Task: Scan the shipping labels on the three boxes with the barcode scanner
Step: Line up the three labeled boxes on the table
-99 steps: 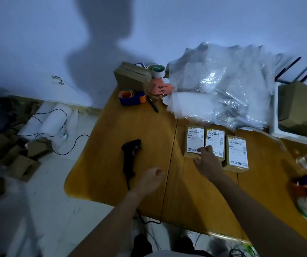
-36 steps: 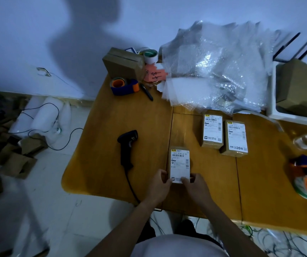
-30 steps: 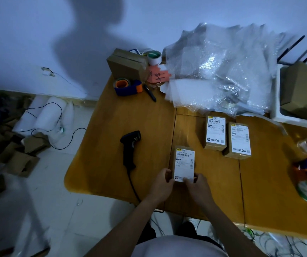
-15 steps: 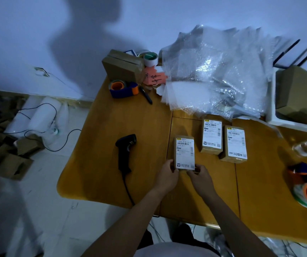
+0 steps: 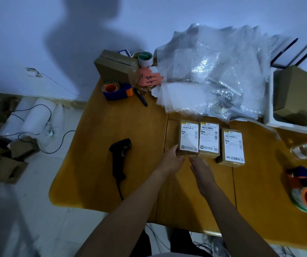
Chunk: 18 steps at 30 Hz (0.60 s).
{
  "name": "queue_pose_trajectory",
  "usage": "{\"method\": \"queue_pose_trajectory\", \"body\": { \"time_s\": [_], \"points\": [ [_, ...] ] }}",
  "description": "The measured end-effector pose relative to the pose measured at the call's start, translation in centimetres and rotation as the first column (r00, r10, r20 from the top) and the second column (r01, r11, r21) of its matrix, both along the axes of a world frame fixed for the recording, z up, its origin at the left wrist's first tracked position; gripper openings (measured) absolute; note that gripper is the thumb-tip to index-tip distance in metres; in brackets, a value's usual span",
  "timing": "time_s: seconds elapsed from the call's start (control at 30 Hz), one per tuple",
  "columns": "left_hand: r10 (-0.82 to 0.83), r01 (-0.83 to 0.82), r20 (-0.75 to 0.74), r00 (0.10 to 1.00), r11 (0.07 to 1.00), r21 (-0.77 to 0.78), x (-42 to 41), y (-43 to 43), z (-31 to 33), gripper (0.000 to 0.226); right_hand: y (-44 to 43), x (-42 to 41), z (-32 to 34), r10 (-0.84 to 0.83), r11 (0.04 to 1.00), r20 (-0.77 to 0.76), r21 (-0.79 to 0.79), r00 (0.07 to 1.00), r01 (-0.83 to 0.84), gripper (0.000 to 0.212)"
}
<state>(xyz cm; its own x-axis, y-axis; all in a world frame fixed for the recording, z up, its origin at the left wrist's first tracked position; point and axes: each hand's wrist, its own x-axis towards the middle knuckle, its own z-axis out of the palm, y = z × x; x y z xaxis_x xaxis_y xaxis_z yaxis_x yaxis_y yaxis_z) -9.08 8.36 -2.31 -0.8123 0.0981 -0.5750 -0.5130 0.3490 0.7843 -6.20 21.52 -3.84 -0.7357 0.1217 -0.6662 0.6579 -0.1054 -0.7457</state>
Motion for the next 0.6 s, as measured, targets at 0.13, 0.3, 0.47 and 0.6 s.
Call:
{"method": "queue_pose_trajectory", "body": {
  "time_s": [0.13,0.3,0.47,0.6],
  "points": [
    [0.087,-0.088,-0.010,0.996,0.994,-0.063,1.4,-2.7,-0.4,0.060,-2.1,-0.2,-0.2,0.184,0.968,0.040,0.164,0.982,-0.188,0.060],
    [0.292,-0.318,-0.150,0.944,0.928,-0.194,4.5,-9.7,0.1,0.031,-7.2,-1.8,0.1,0.356,0.914,0.022,0.198,0.934,-0.353,0.037],
    [0.475,-0.521,-0.222,0.851,0.815,-0.254,6.2,-16.2,0.4,0.019,-12.9,-3.2,-0.2,0.559,0.793,0.054,0.255,0.828,-0.552,0.034],
    [0.588,-0.616,-0.186,0.787,0.736,-0.281,7.5,-19.2,-0.8,0.021,-16.9,-3.0,-0.4,0.642,0.728,0.109,0.226,0.759,-0.648,0.028]
  ]
}}
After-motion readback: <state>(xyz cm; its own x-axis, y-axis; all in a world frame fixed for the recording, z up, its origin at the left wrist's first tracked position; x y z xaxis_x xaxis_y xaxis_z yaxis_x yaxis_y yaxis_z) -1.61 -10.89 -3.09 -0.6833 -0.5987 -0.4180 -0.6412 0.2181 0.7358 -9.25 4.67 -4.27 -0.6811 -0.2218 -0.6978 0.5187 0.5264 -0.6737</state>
